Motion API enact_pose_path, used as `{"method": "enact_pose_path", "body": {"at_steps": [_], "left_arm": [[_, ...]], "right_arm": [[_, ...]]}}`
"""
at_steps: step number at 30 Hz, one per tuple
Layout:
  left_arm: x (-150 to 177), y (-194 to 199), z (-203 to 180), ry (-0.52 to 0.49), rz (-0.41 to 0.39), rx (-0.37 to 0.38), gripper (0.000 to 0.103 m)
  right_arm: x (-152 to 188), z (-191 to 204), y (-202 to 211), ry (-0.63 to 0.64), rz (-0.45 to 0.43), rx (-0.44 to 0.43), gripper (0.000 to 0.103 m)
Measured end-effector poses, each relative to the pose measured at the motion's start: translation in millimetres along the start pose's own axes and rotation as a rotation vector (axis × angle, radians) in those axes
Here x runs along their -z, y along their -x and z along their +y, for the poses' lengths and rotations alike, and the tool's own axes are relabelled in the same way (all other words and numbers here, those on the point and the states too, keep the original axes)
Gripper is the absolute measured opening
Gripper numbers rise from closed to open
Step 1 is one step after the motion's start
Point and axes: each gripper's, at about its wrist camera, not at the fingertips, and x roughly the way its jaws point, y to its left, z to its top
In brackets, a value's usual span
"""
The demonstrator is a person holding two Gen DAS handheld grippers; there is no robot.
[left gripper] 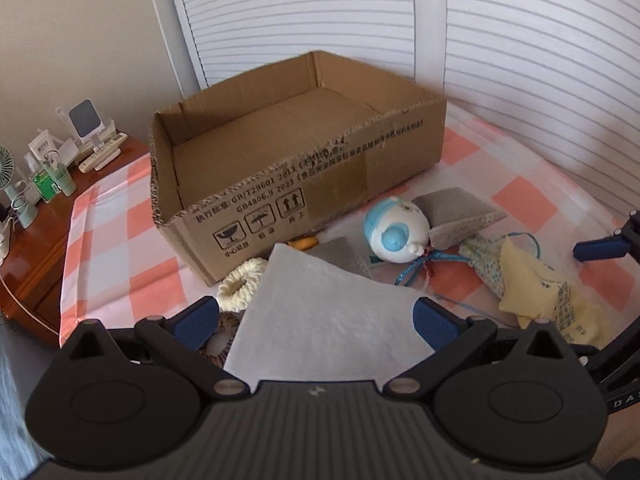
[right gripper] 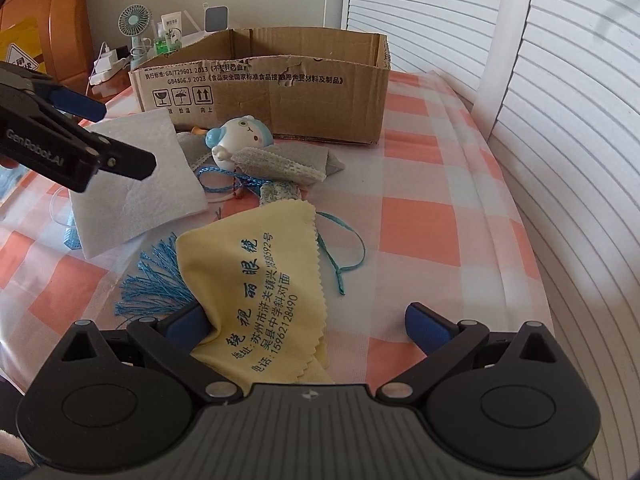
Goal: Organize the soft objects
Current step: 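Move the left tool to the white cloth while the right tool approaches the yellow lens cloth, then grasp the white cloth with the left tool while the right tool grasps the yellow lens cloth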
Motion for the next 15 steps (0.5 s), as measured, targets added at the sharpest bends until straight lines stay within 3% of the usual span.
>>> {"method": "enact_pose_path", "body": {"at_steps": [6,15], "left_arm": [[6,-8,-22,-0.103,0.074,0.08,0.102],[11,-18,-53,-0.224,0.09,0.006,0.102]], "right_arm": [[1,-1,1,0.005,-0.008,-0.007,0.103],[2,-1,2,0.009,-0.018,-0.012,0.103]]}}
